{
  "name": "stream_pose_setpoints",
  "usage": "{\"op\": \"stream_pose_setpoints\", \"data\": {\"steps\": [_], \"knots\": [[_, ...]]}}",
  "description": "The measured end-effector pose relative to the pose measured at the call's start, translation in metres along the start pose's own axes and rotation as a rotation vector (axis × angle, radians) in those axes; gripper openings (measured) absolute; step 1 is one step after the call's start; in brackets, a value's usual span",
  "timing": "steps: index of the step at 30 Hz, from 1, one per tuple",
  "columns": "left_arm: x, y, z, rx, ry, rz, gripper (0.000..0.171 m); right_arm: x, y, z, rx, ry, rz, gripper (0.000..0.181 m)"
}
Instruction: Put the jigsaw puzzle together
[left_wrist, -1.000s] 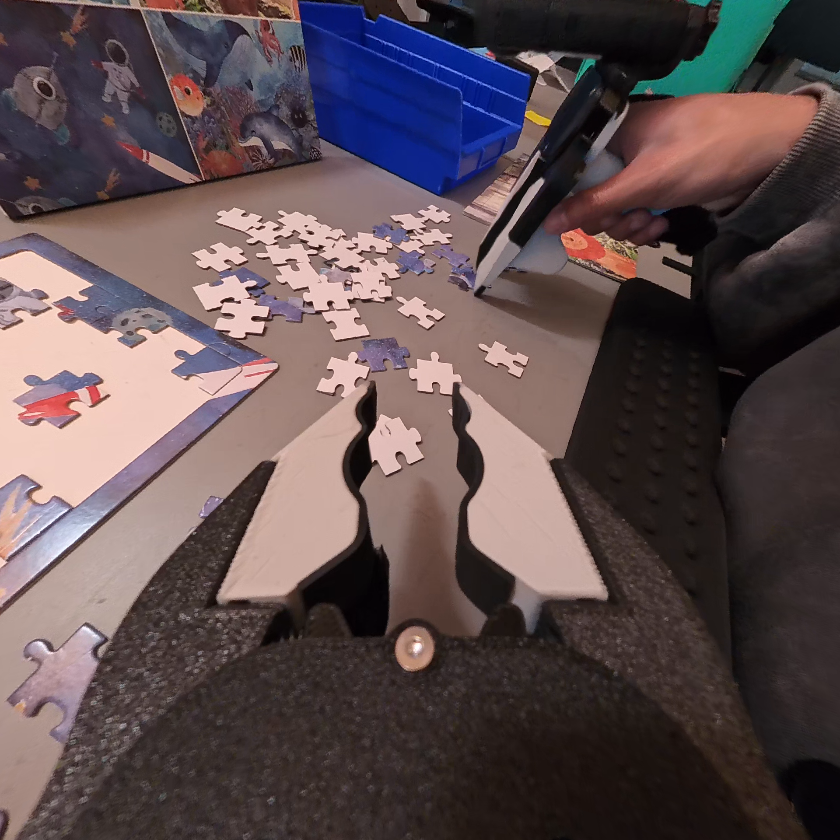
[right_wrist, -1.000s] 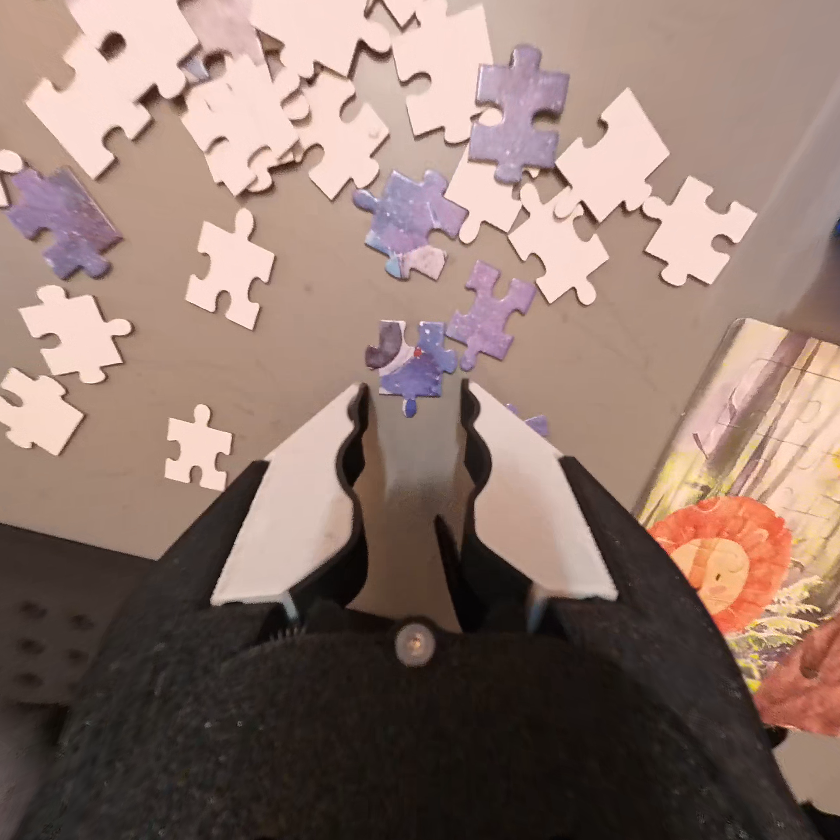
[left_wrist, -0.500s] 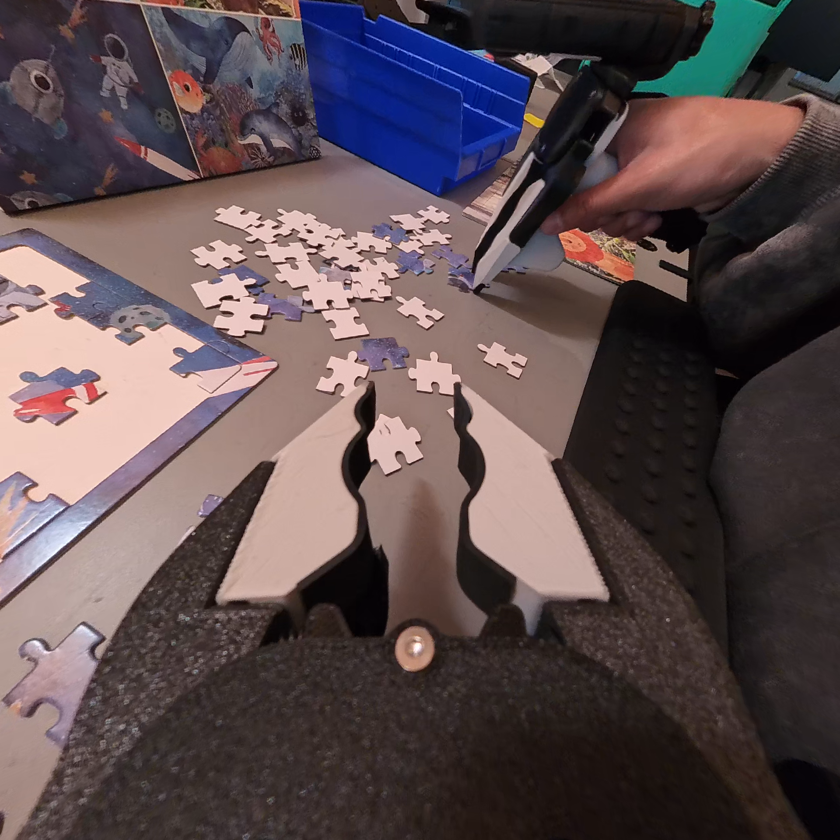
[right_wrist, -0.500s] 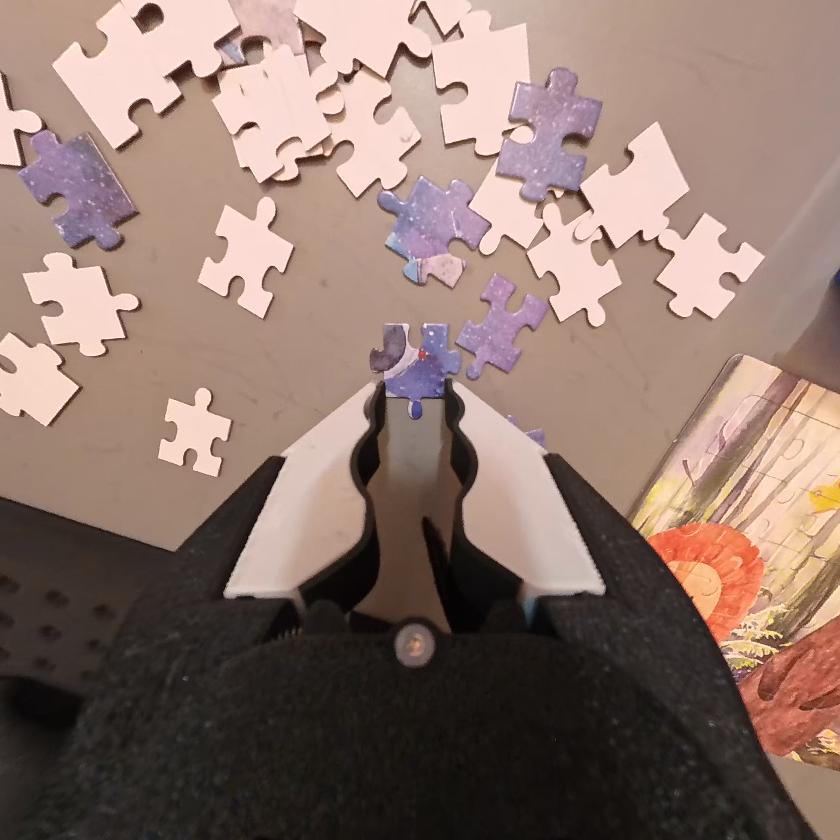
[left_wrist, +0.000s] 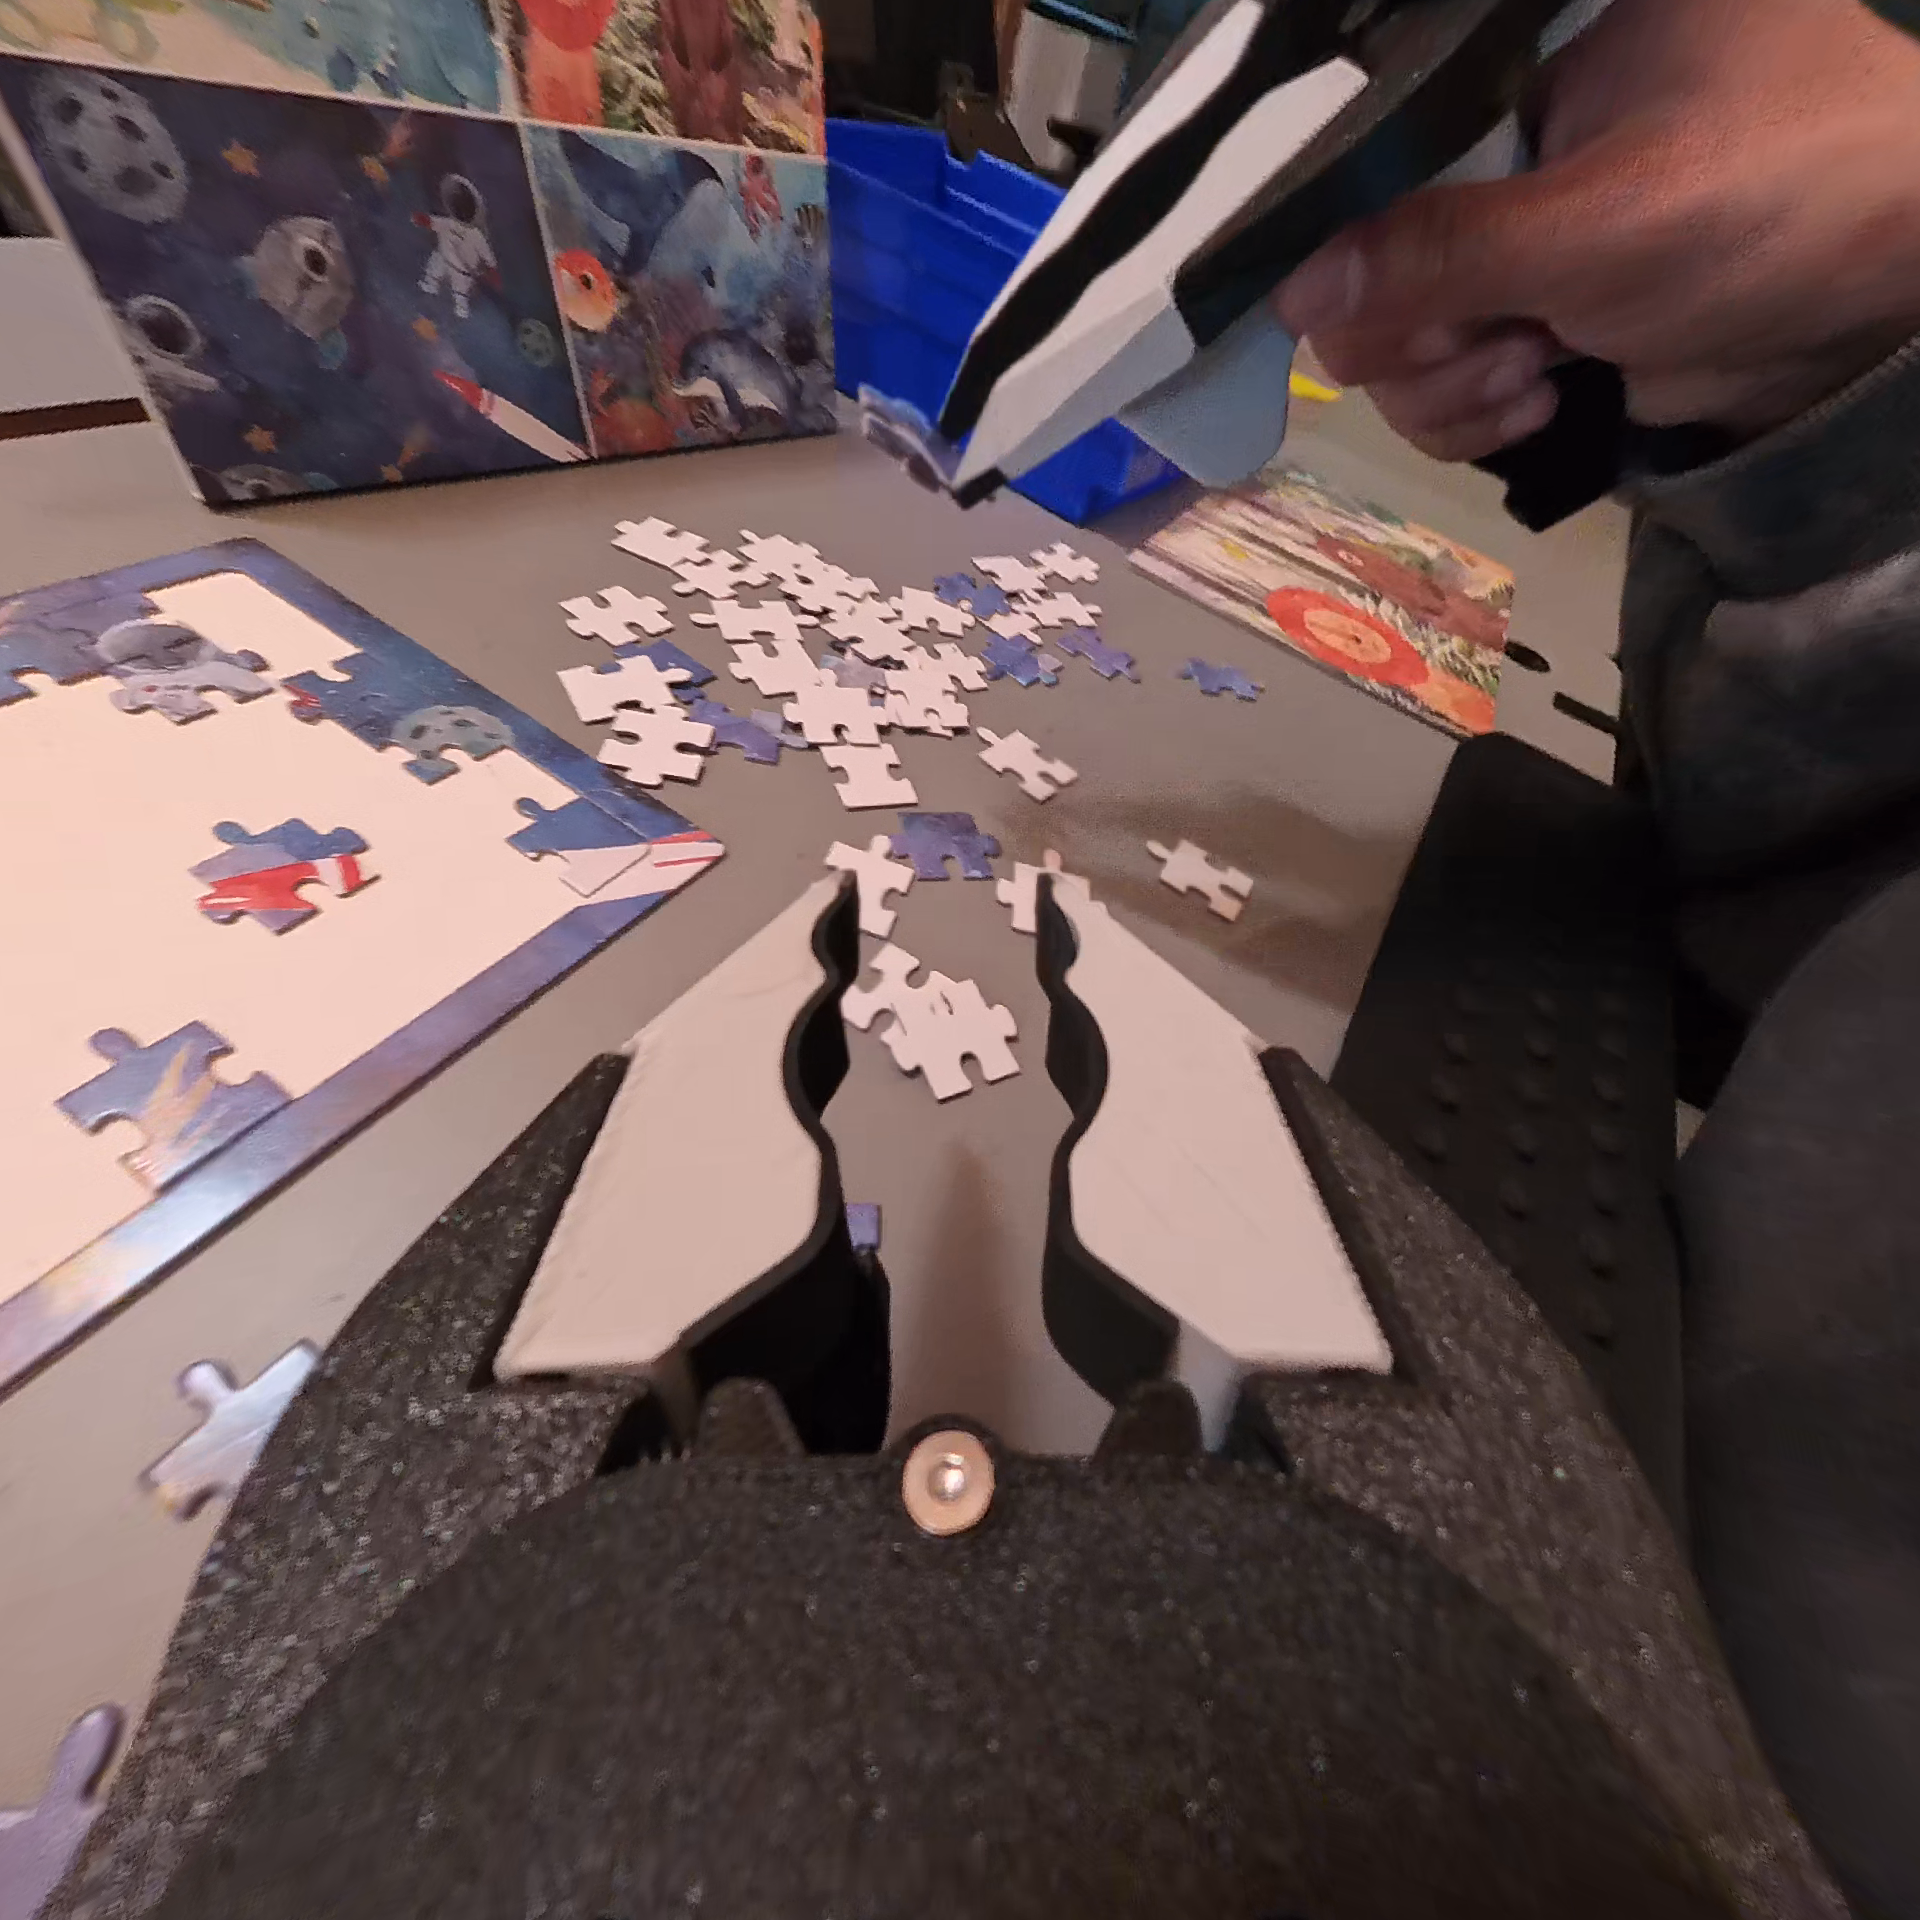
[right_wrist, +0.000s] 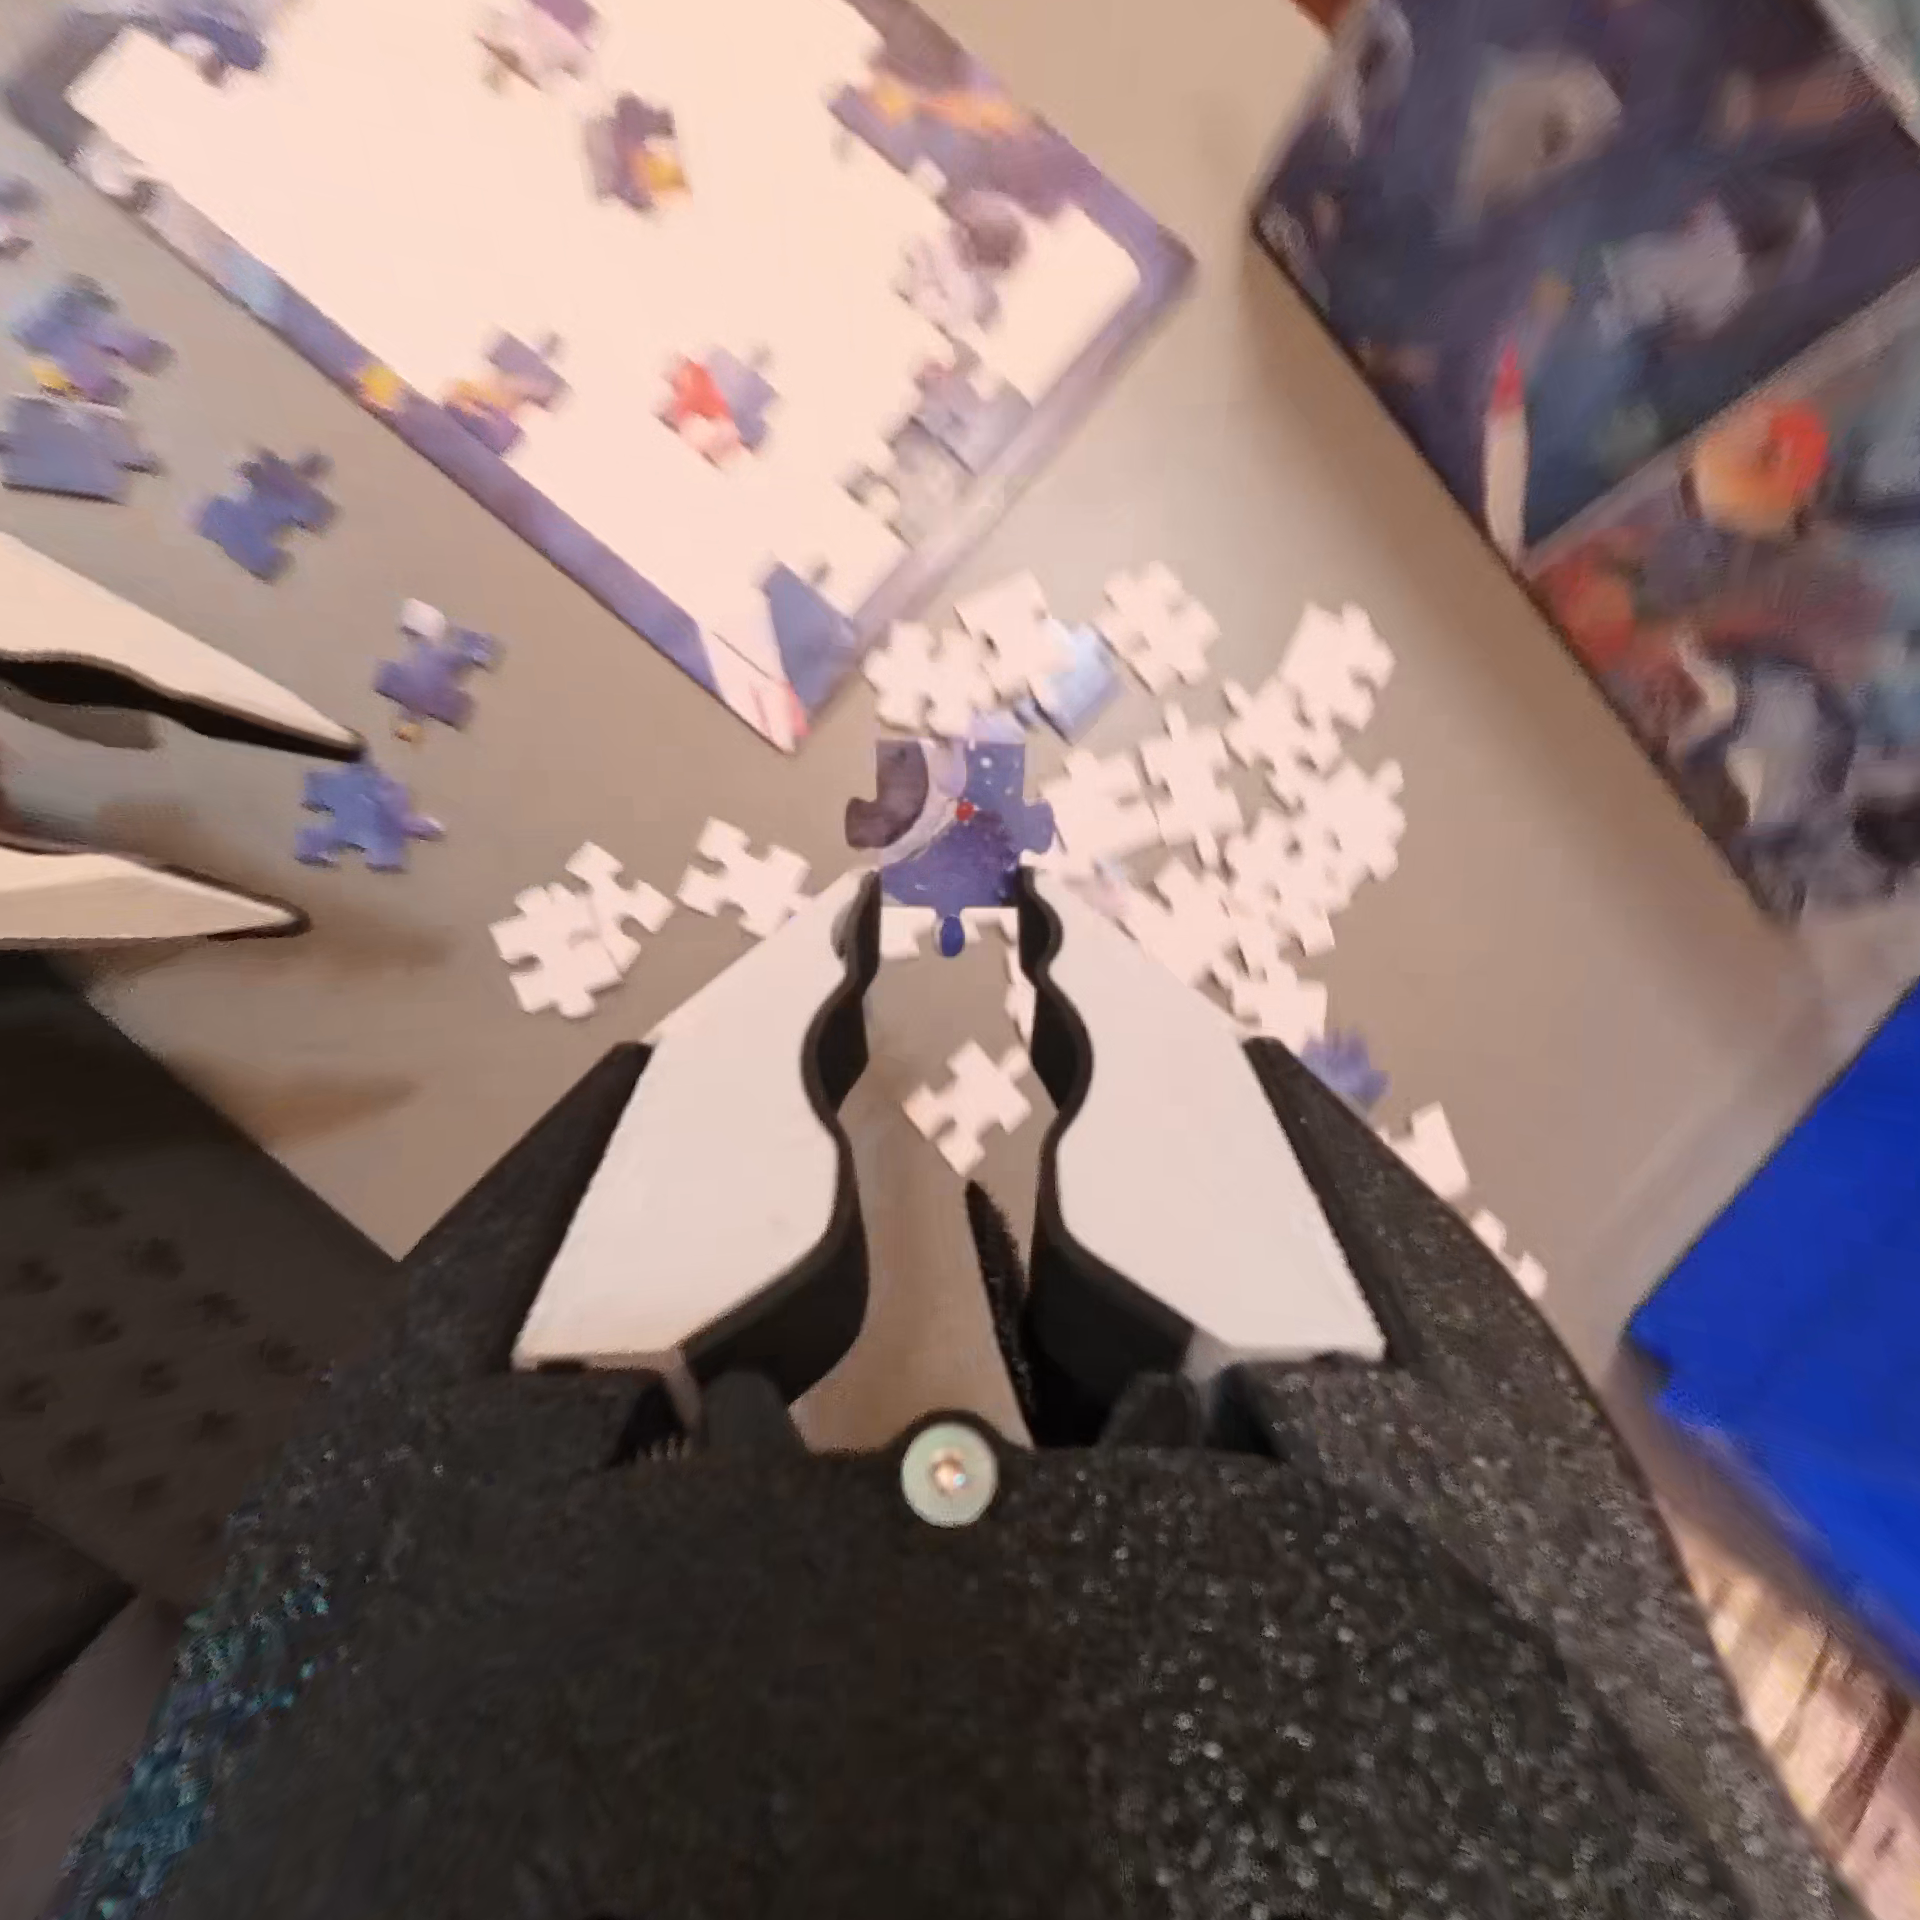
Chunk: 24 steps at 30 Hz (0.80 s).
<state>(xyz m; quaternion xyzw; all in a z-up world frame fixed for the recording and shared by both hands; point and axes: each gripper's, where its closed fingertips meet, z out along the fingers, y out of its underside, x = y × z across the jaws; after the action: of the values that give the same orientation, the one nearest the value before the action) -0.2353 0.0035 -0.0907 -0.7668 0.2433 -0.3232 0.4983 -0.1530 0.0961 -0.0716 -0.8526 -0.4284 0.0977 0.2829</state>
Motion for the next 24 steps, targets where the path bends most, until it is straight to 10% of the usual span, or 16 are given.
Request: {"op": "stream_pose_setpoints", "data": {"steps": [12, 16, 24], "knots": [[-0.182, 0.017, -0.125, 0.103, -0.637, -0.377, 0.021, -0.122, -0.128, 0.058, 0.033, -0.215, -0.455, 0.026], [-0.196, 0.036, -0.132, 0.101, -0.647, -0.548, 0.006, -0.148, -0.155, 0.136, -0.012, -0.234, -0.504, 0.026], [-0.232, 0.019, -0.161, 0.072, -0.818, -0.362, 0.000, -0.163, -0.173, 0.208, -0.052, -0.236, -0.560, 0.026]]}}
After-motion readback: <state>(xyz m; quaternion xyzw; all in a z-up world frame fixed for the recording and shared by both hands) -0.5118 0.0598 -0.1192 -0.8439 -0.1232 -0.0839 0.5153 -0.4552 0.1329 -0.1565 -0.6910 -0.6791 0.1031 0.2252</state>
